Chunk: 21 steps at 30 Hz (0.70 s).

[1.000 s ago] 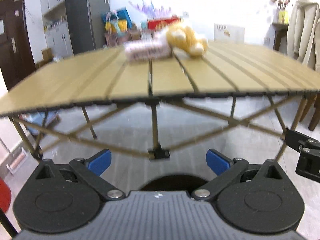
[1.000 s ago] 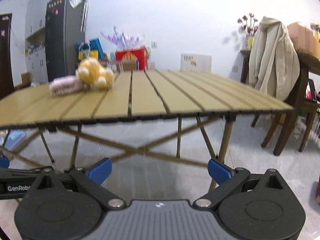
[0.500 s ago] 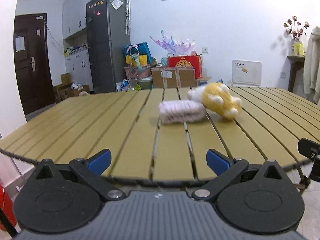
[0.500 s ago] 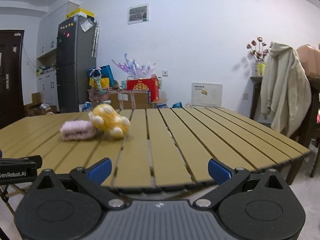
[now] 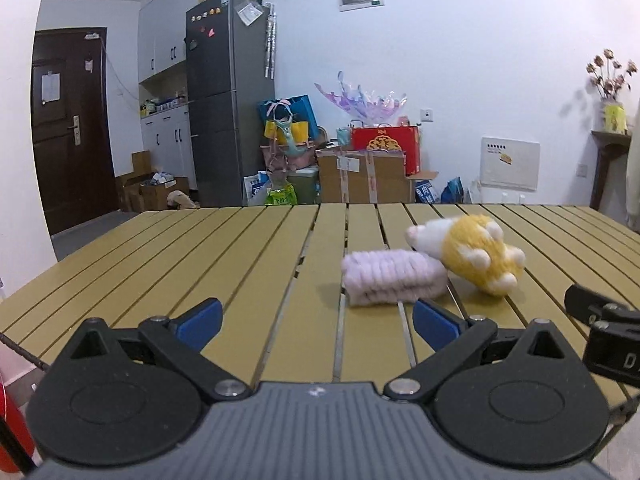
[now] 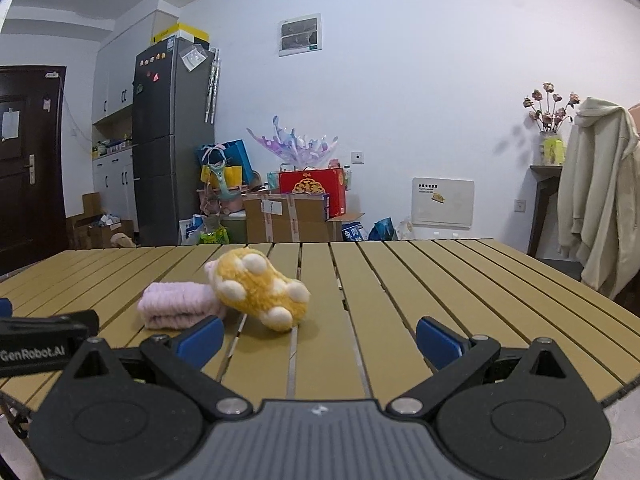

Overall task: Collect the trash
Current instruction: 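Raise both tools back toward the table, then close the right gripper on the yellow plush toy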

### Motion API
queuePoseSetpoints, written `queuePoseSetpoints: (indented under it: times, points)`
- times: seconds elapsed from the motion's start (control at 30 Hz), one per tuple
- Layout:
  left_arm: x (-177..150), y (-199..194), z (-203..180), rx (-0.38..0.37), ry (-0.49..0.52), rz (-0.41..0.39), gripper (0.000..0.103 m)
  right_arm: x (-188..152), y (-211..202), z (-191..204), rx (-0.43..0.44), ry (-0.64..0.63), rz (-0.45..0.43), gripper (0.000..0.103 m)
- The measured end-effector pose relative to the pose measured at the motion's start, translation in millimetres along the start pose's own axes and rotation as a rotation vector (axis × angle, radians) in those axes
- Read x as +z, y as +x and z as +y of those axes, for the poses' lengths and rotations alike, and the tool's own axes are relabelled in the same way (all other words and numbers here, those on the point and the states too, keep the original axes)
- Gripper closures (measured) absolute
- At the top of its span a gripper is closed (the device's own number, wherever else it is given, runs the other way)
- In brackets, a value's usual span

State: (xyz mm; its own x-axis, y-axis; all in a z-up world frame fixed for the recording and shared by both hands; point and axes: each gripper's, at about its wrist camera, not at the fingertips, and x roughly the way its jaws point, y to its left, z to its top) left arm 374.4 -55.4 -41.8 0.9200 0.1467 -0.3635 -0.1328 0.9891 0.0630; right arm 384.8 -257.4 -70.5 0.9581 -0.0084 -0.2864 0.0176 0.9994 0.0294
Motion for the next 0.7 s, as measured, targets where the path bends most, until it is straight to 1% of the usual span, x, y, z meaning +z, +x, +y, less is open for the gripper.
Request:
queuePoseSetpoints:
  times: [0.17,0.37,0.5,0.7]
  points:
    - [11.7,15.9,8.8,0.013,-0.023,0.005,0.000,10.4,26.6,6.6,0.021,0.019,0.007,0.000]
    - [23.3,37.7,16.2,0.010,-0.045,0.028,0.000,24.6,62.9,12.0,0.066,0.085,0.032,0.000]
    - [28.4,52.8,16.7,0.000,-0.045,0.050,0.000,29.9,93.9,8.7,0.091,0.161,0.068,0.000]
    - [33.9,76.3,15.4,-0.020,-0.070,0.086,0.000,28.8,130.1,1.6,0.123,0.274,0.126,0.000]
